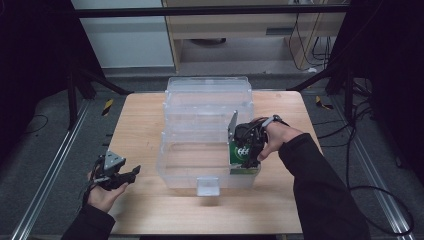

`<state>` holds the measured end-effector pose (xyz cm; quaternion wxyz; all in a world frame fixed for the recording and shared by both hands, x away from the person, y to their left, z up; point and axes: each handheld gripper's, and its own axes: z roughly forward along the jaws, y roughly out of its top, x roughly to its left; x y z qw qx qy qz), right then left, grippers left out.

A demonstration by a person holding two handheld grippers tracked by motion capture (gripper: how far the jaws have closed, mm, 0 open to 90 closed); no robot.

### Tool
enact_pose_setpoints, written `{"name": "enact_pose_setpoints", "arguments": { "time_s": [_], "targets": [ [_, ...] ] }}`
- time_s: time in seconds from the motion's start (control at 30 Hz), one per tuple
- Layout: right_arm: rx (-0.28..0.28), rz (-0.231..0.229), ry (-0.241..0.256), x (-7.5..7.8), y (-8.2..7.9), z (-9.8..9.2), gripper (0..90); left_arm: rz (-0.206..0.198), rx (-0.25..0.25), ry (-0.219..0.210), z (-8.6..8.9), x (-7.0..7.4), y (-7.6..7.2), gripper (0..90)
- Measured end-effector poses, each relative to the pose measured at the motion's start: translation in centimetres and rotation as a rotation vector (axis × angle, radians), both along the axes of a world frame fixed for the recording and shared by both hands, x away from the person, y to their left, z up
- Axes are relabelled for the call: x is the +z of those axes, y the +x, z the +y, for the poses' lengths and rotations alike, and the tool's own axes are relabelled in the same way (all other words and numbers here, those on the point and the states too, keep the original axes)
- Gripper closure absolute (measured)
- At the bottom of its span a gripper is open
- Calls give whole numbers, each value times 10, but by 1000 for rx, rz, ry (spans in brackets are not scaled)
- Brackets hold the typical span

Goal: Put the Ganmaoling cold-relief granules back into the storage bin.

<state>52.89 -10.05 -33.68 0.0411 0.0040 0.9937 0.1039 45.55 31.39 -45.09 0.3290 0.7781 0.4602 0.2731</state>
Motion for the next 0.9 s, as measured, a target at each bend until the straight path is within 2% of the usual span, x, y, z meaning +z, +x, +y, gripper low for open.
{"name": "enact_pose_setpoints", "arguments": {
  "time_s": [0.33, 0.5, 0.77, 0.9],
  "targets": [
    [14, -10, 8, -4, -1, 1, 172, 0, -1, 0, 0, 0, 0, 367],
    [13, -10, -13, -15, 0, 1, 172, 1, -1, 0, 0, 0, 0, 368],
    [15, -8, -35, -23, 1, 5, 171, 1, -1, 0, 0, 0, 0, 368],
    [-1, -14, -18, -26, 1, 2, 170, 1, -1, 0, 0, 0, 0, 369]
  ]
}}
